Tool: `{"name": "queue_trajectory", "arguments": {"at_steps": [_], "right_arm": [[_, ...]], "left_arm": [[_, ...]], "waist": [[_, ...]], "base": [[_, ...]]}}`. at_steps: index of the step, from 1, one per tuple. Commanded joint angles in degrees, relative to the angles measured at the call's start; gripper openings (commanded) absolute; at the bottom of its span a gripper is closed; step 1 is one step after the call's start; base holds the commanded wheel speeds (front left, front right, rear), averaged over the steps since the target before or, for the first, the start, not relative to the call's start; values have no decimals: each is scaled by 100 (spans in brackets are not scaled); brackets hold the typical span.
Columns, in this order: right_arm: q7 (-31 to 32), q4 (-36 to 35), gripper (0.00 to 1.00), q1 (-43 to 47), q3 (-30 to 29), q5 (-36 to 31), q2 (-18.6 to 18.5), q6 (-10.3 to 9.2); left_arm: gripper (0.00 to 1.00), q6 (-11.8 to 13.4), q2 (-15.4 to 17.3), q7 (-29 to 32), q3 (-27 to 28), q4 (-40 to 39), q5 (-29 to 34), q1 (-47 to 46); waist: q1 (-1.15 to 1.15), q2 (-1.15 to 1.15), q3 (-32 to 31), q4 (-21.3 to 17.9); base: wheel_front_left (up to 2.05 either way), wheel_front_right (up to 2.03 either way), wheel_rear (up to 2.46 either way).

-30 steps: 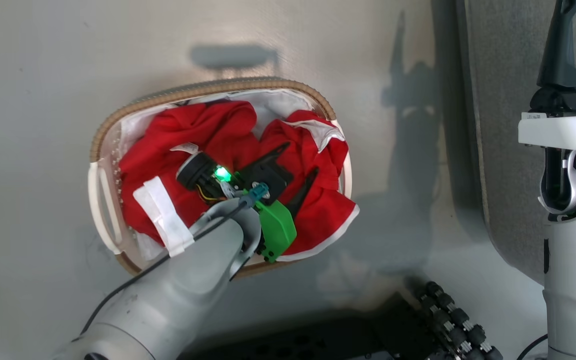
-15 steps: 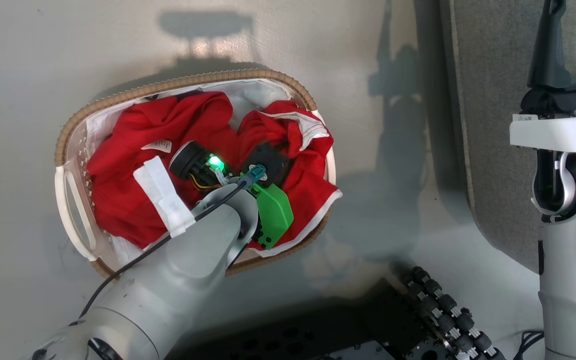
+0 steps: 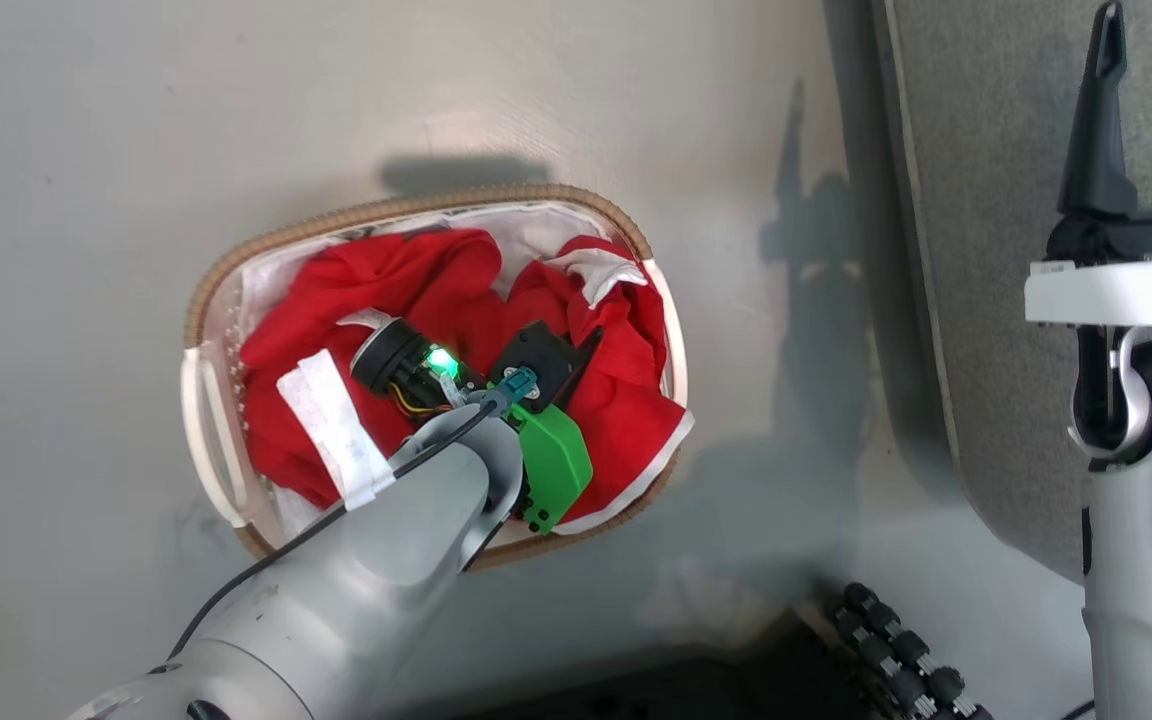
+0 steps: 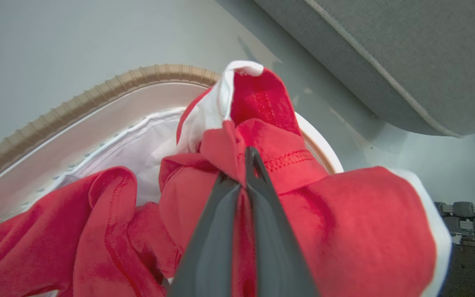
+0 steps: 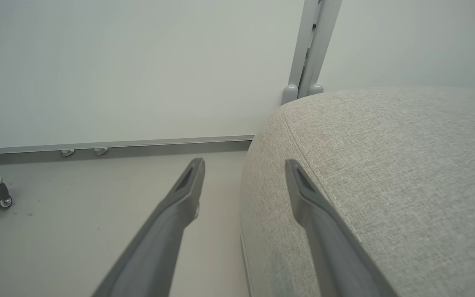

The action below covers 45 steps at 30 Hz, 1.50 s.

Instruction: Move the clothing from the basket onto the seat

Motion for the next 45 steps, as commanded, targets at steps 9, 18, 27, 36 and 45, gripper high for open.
{"name": "queue_trajectory", "arguments": {"at_steps": [9,18,27,36,45], "right_arm": [[-28,217,100,564,-128,-266,-22,-4],[-28,386,100,1164,-106,-425,-22,-5],[-28,544,100,1747,3,-476,-22,-5],[-28,652,100,2066,523,-430,-13,-5],[-28,597,100,2084,1280,-444,-20,-5]], "left_arm": [[0,127,203,-36,679,-893,314,491],[0,88,588,-36,1168,-1708,711,807],[0,-74,970,-9,1241,-1942,925,503],[0,-254,1267,300,1144,-2179,848,-167],[0,-315,1386,576,1043,-2573,570,-737]], "waist": [[0,0,-1374,577],[0,0,-2503,807],[0,0,-3456,930],[0,0,-4030,967],[0,0,-4341,1002]], "base": [[0,0,0],[0,0,0],[0,0,0],[0,0,0],[0,0,0]]}}
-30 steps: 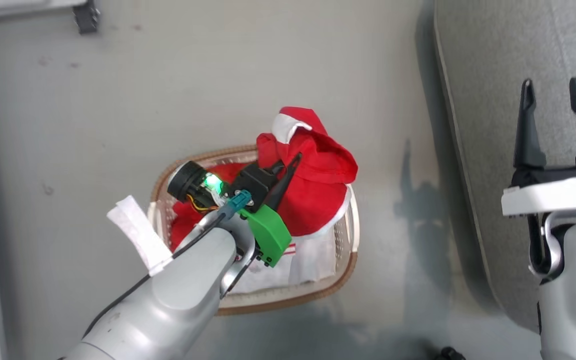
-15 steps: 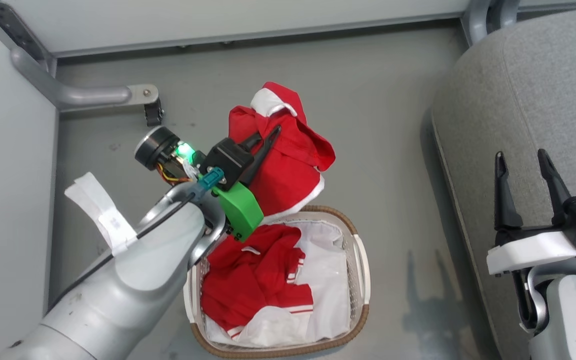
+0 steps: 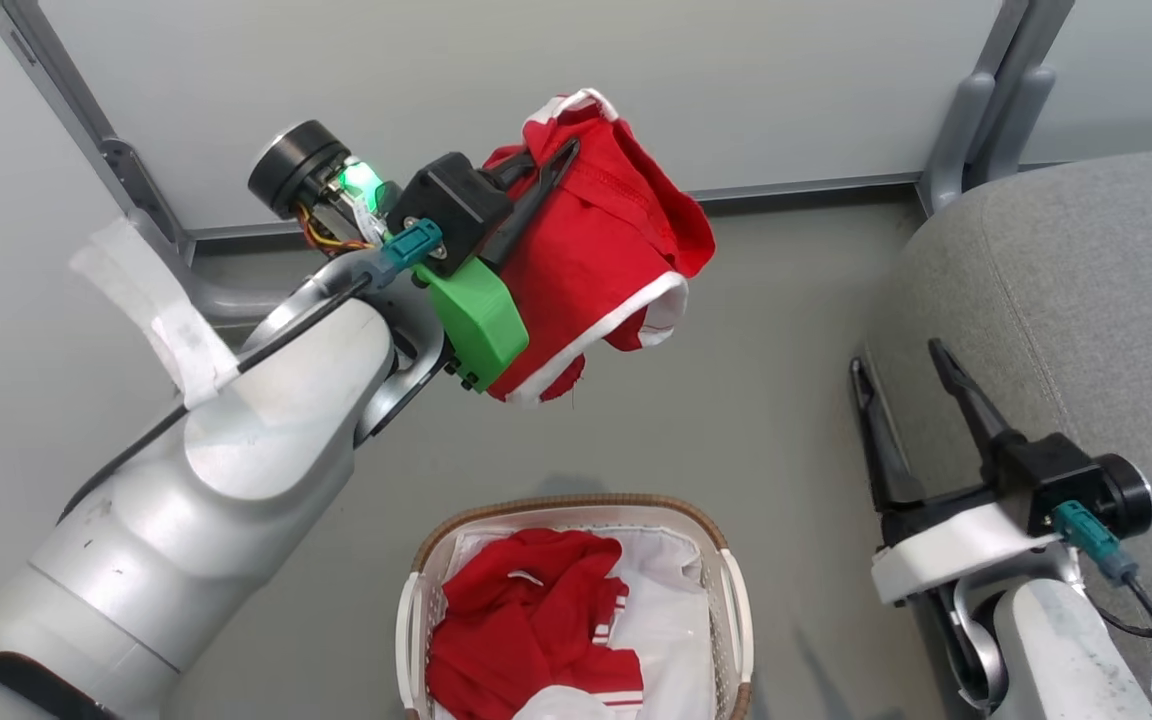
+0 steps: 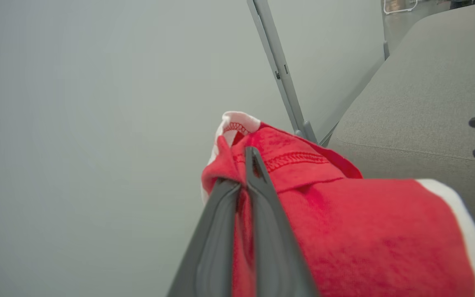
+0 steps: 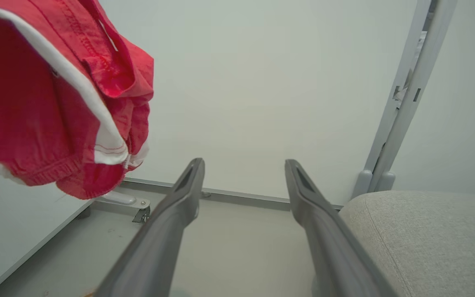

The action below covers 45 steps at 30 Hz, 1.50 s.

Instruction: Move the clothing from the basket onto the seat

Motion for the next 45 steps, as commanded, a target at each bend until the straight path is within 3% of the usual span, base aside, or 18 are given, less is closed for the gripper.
{"name": "queue_trajectory", "arguments": {"at_steps": [1,12,21,27,28,29,32,36,40,41,42,43,44,45], "right_arm": [[-28,-49,100,40,141,1,-18,-8],[-28,-65,100,-592,1278,13,-22,-8],[-28,85,100,-1260,1452,-245,-21,-8],[-28,580,100,-1463,1510,-430,-21,-8],[-28,657,90,-1494,1515,-397,-21,-8],[-28,743,57,-1516,1529,-389,-21,-8],[-28,893,23,-1571,1565,-365,-23,-8],[-28,946,0,-1568,1589,-351,-21,-8],[-28,961,0,-1505,1583,-357,-21,-8],[-28,963,0,-1484,1567,-363,-21,-8],[-28,967,0,-1462,1551,-372,-21,-8],[-28,971,0,-1448,1534,-384,-21,-8],[-28,973,0,-1428,1509,-404,-21,-8],[-28,973,0,-1416,1480,-422,-21,-8]], "left_arm": [[0,-12,14,29,11,-57,-85,-152],[0,-18,40,144,-89,-451,-330,-318],[0,-19,10,211,-222,-677,-485,-125],[0,-20,7,197,-290,-813,-599,43],[0,-20,18,196,-291,-848,-628,82],[0,-20,40,195,-301,-887,-641,126],[0,20,99,214,-331,-986,-722,297],[0,94,139,165,-329,-1037,-835,515],[0,226,120,-23,-263,-1060,-960,808],[11,254,98,-92,-246,-1064,-994,890],[35,298,68,-173,-222,-1069,-1025,992],[50,328,43,-237,-208,-1070,-1048,1081],[100,367,17,-311,-188,-1070,-1070,1185],[100,404,-9,-376,-167,-1069,-1093,1276]], "waist": [[1,0,-116,55],[1,0,-193,113],[1,0,-217,313],[1,0,-274,434],[1,0,-282,446],[1,0,-292,460],[1,0,-327,496],[1,0,-362,491],[1,0,-386,456],[1,0,-392,448],[1,0,-399,438],[1,0,-404,431],[1,0,-413,422],[1,0,-417,416]], "base": [[0,0,0],[0,0,0],[0,0,0],[0,0,0],[0,0,0],[0,0,0],[0,0,0],[0,0,0],[0,0,0],[0,0,0],[0,0,0],[0,0,0],[0,0,0],[0,0,0]]}}
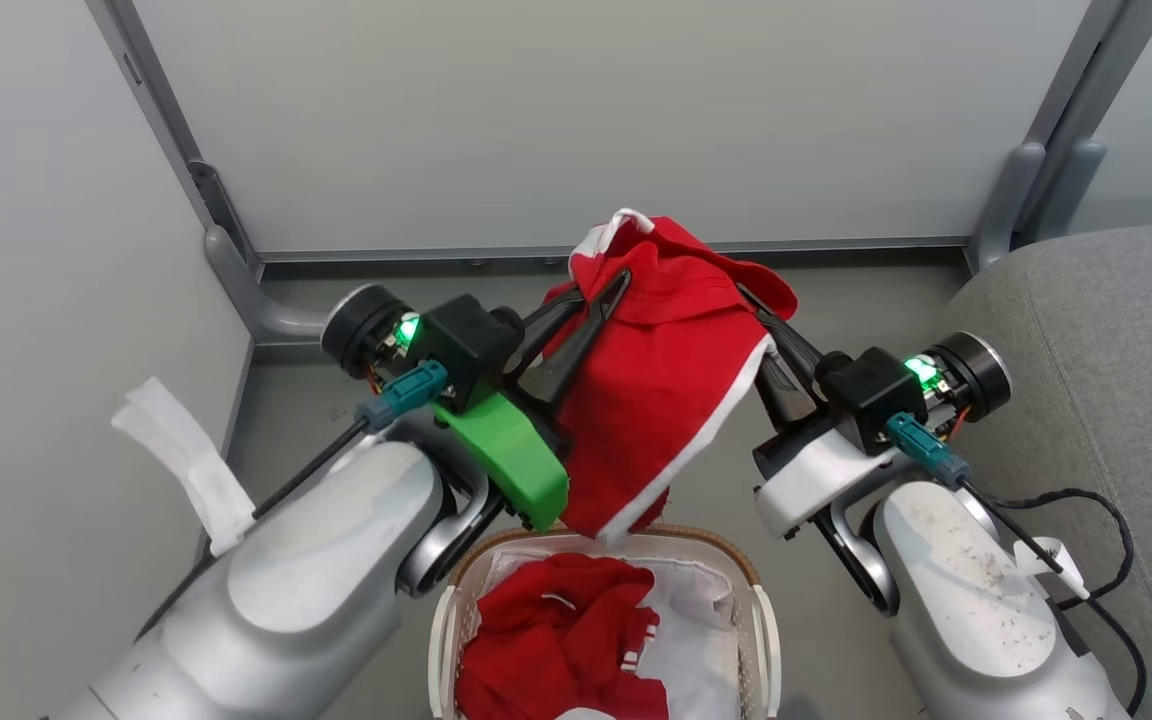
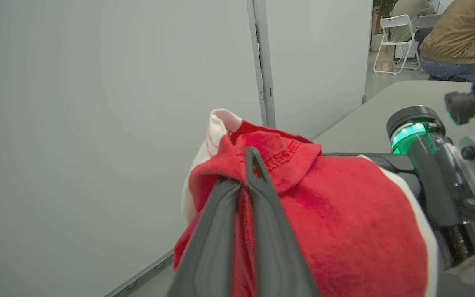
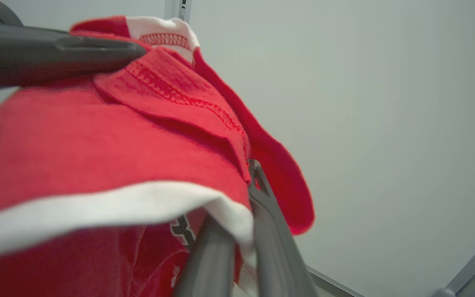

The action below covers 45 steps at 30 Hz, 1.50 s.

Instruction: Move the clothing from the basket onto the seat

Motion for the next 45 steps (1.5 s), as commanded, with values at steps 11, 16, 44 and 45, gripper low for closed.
{"name": "queue_trajectory", "arguments": {"at_steps": [11,16,44,45], "right_arm": [[-28,-96,0,340,-524,-153,-23,-8],[-28,-139,0,464,-720,-178,-22,-8],[-28,-409,0,1159,-1365,7,-22,-8],[-28,-423,0,1166,-1394,5,-23,-8]], "left_arm": [[100,100,-225,-262,517,86,72,1309],[100,-23,-280,-259,826,95,266,1772],[100,-379,-825,-261,2067,241,1412,3254],[100,-384,-840,-260,2076,233,1433,3263]], "waist": [[0,0,8,-54],[0,0,35,-86],[0,0,3,-596],[0,0,11,-678]], "base": [[0,0,0],[0,0,0],[0,0,0],[0,0,0]]}}
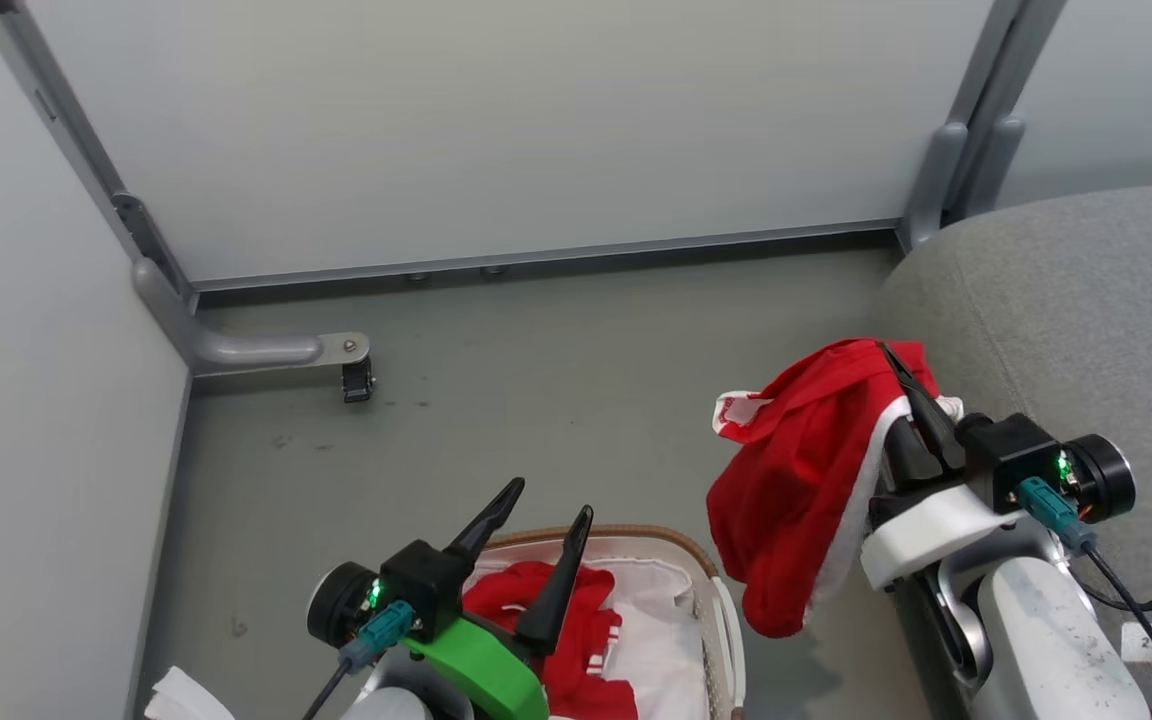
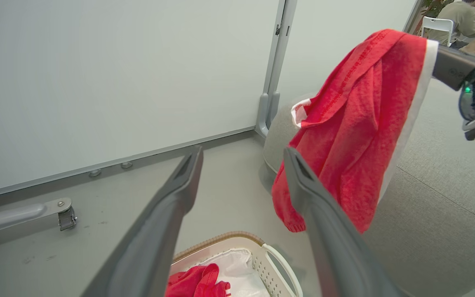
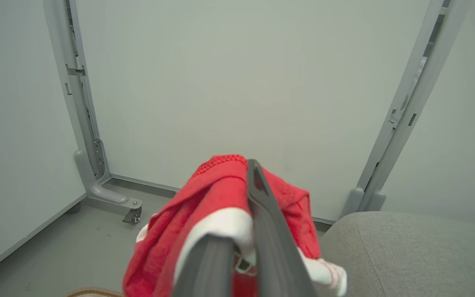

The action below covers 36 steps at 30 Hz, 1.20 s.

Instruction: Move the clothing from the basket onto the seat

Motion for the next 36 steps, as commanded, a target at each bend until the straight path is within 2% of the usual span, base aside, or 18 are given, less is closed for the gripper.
{"name": "queue_trajectory", "arguments": {"at_steps": [1,12,19,27,36], "right_arm": [[-28,-55,0,61,-39,5,-21,-8],[-28,-154,0,140,-269,-5,-22,-8],[-28,-193,0,255,-441,-21,-18,-8],[-28,-141,0,269,-542,-9,-19,-8],[-28,-66,0,-811,-1029,-433,-22,-8]], "left_arm": [[100,-33,-17,-4,39,-34,44,99],[100,-45,-102,-3,58,-91,235,-88],[100,-44,-54,-3,-89,-85,166,-205],[100,-44,9,-4,-220,-164,168,-327],[100,-44,194,-3,-255,-318,304,-618]], "waist": [[0,0,37,-307],[0,0,404,-1649],[0,0,544,-2166],[0,0,713,-2211],[0,0,1281,-1790]], "base": [[0,0,0],[0,0,0],[0,0,0],[0,0,0],[0,0,0]]}}
